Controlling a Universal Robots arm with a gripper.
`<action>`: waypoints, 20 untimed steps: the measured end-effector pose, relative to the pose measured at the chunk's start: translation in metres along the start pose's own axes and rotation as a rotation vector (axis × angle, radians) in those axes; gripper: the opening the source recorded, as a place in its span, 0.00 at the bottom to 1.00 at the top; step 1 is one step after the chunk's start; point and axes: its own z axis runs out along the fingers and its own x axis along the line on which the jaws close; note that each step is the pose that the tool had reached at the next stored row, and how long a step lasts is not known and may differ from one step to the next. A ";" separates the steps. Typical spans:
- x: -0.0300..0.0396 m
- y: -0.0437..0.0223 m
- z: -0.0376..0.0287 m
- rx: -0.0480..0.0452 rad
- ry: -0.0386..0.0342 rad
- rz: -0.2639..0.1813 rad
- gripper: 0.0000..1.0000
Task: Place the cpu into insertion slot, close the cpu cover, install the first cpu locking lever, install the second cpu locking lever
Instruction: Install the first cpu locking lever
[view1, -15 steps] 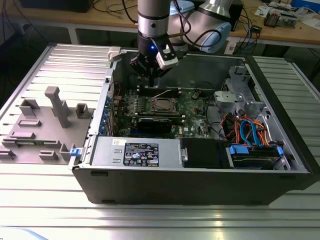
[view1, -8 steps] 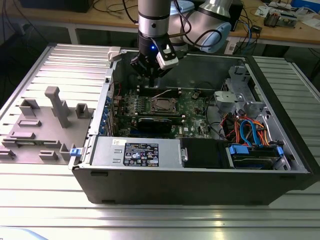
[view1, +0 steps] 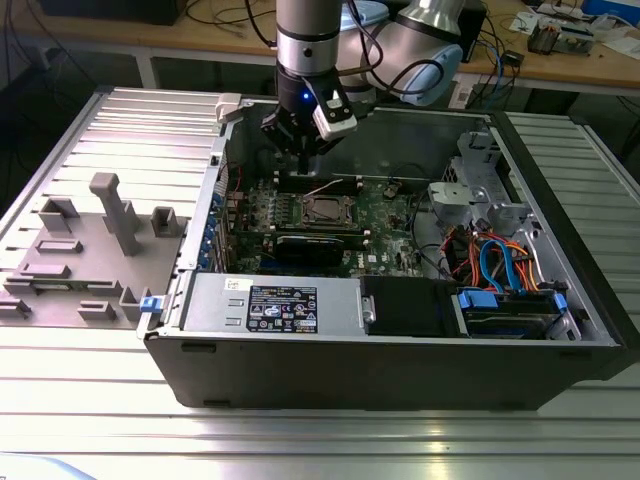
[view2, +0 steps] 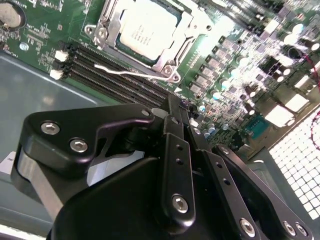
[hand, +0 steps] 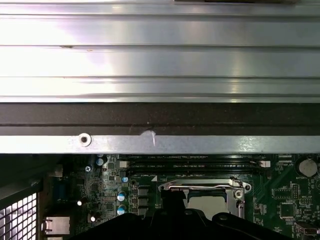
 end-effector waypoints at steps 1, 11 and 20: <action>-0.0002 -0.0007 0.0009 -0.0053 -0.0001 0.000 0.11; -0.0163 -0.0011 0.0144 -0.0072 -0.0001 0.001 0.11; -0.0308 0.0036 0.0247 -0.0074 0.0016 -0.028 0.11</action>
